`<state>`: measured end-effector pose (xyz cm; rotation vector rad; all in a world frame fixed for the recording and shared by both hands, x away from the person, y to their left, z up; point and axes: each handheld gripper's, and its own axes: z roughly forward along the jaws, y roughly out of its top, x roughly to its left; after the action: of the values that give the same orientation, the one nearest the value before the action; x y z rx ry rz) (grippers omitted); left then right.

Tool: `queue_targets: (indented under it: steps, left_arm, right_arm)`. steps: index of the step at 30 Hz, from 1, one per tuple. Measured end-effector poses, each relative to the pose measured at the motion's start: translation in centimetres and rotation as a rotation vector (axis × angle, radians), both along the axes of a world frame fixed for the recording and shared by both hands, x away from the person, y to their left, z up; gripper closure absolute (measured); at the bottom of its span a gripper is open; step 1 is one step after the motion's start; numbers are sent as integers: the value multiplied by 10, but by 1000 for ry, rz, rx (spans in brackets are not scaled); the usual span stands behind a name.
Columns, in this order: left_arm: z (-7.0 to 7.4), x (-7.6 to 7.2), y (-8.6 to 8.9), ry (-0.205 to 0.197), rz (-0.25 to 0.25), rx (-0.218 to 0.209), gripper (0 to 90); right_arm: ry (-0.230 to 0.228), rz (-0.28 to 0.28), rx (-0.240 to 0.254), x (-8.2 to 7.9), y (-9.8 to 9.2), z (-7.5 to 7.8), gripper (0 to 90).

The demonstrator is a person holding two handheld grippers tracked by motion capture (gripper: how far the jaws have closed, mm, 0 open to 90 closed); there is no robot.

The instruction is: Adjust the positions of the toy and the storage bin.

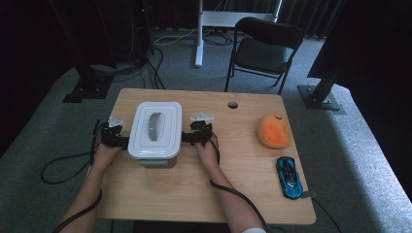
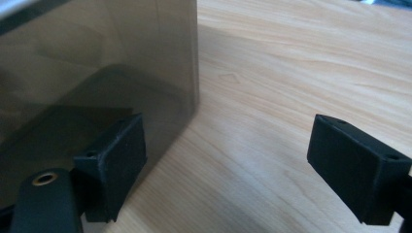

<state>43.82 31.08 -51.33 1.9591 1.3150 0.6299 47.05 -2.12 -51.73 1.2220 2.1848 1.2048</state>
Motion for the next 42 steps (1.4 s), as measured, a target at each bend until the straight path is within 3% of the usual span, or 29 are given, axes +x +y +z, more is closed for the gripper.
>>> queue_targets:
  steps: [17,29,42]
  left_arm:
    - [6,-2,-30,-2,-17,6,14]
    - [4,1,-55,-5,-41,-8,14]
    - [7,2,-83,7,-89,17,14]
  right_arm:
    - [33,22,38,0,-27,0,187]
    - [47,9,-27,-4,-52,-2,187]
    - [56,-4,-23,-9,-80,-2,194]
